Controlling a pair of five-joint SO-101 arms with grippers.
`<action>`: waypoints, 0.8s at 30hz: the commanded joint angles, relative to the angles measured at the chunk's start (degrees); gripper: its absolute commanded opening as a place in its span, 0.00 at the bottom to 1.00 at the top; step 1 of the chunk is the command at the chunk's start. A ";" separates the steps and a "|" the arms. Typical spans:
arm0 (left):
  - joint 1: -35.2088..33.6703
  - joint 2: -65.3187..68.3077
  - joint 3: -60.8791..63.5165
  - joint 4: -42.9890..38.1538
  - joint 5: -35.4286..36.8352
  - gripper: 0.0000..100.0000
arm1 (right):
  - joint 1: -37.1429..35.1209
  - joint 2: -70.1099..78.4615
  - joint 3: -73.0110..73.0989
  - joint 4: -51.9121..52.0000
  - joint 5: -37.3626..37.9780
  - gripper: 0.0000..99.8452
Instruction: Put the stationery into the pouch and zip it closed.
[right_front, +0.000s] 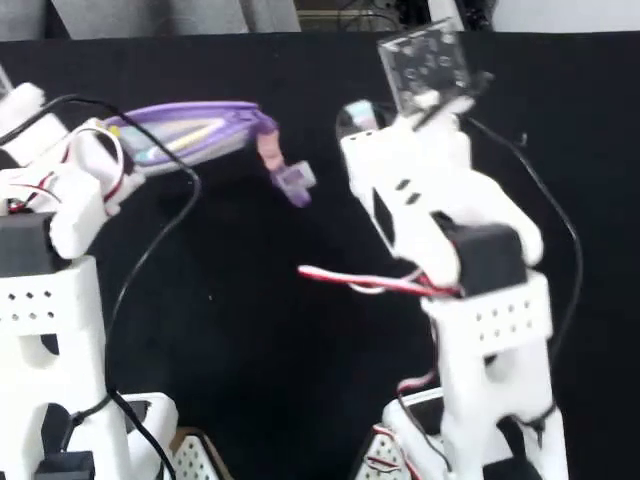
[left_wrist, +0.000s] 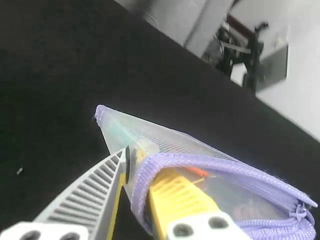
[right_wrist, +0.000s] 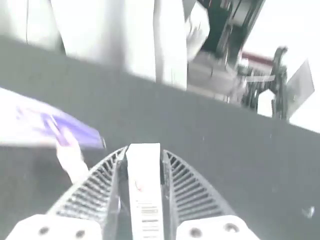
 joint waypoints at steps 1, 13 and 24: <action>4.53 -1.23 -3.03 0.26 -1.85 0.03 | -2.90 -5.41 -2.77 -5.27 -2.90 0.01; 6.99 5.10 -0.04 2.64 -4.22 0.03 | -15.91 -7.78 4.62 -24.35 -6.77 0.01; 6.64 5.45 -0.04 2.55 -4.22 0.03 | -19.96 -13.14 33.10 -59.43 -6.77 0.01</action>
